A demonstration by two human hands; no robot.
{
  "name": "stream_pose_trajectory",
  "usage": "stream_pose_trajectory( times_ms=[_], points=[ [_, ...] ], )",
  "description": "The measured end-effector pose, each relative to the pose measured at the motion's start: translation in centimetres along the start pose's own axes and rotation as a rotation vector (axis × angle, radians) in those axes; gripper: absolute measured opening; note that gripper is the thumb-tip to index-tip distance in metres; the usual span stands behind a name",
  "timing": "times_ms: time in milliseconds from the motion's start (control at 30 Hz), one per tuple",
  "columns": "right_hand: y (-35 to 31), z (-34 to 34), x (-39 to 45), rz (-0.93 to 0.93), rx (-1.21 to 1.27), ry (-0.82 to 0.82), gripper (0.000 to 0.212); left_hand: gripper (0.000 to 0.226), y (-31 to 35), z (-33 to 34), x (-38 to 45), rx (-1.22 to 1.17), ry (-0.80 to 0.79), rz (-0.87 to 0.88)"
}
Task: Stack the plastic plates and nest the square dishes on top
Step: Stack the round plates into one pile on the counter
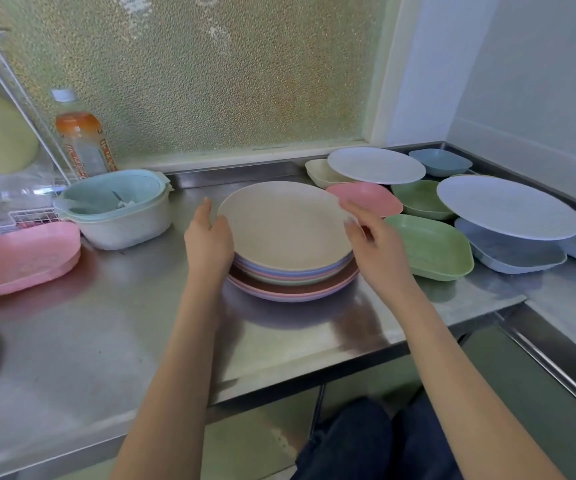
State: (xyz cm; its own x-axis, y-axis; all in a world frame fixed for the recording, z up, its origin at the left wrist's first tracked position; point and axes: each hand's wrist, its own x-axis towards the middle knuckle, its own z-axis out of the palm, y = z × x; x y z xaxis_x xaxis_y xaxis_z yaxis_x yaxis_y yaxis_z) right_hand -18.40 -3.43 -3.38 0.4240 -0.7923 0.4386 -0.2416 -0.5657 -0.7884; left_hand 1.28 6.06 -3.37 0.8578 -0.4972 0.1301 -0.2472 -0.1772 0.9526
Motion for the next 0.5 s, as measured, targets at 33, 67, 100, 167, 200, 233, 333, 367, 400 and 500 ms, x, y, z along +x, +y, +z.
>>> stream_pose_trajectory(
  times_ms=[33, 67, 100, 167, 200, 233, 333, 367, 400, 500],
  points=[
    [0.2, 0.0, 0.7, 0.074, -0.04, -0.021, 0.037, 0.049, 0.0, 0.0, 0.6, 0.005, -0.02, 0.013],
    [0.5, 0.1, 1.3, 0.136, -0.077, -0.064, 0.041, 0.048, 0.0, -0.1, 1.1, 0.014, -0.046, 0.024],
    [0.9, 0.3, 1.7, 0.178, -0.113, -0.119, 0.044, 0.048, 0.0, 0.0, 1.4, 0.027, -0.062, 0.034],
    [1.4, 0.6, 2.0, 0.216, -0.176, -0.192, 0.048, 0.047, -0.2, 0.1, 1.6, 0.036, -0.077, 0.032],
    [1.6, 0.7, 2.0, 0.224, -0.19, -0.194, 0.05, 0.049, -0.4, 0.1, 1.8, 0.03, -0.068, 0.032],
    [1.7, 0.8, 1.9, 0.224, -0.193, -0.178, 0.05, 0.05, -0.6, 0.3, 1.9, 0.025, -0.054, 0.036],
    [1.7, 1.0, 1.9, 0.213, -0.181, -0.155, 0.049, 0.049, -0.9, 0.4, 2.3, -0.008, -0.024, 0.043],
    [1.7, 0.8, 2.0, 0.196, -0.178, -0.153, 0.048, 0.049, -1.0, 0.5, 2.4, -0.033, -0.018, 0.036],
    [1.7, 0.6, 2.1, 0.167, -0.186, -0.129, 0.046, 0.047, -1.2, 0.5, 2.4, -0.069, -0.017, 0.034],
    [2.7, -2.4, 2.7, 0.087, -0.349, 0.173, 0.037, 0.04, -2.2, 0.4, 2.2, -0.237, -0.051, 0.042]
  ],
)
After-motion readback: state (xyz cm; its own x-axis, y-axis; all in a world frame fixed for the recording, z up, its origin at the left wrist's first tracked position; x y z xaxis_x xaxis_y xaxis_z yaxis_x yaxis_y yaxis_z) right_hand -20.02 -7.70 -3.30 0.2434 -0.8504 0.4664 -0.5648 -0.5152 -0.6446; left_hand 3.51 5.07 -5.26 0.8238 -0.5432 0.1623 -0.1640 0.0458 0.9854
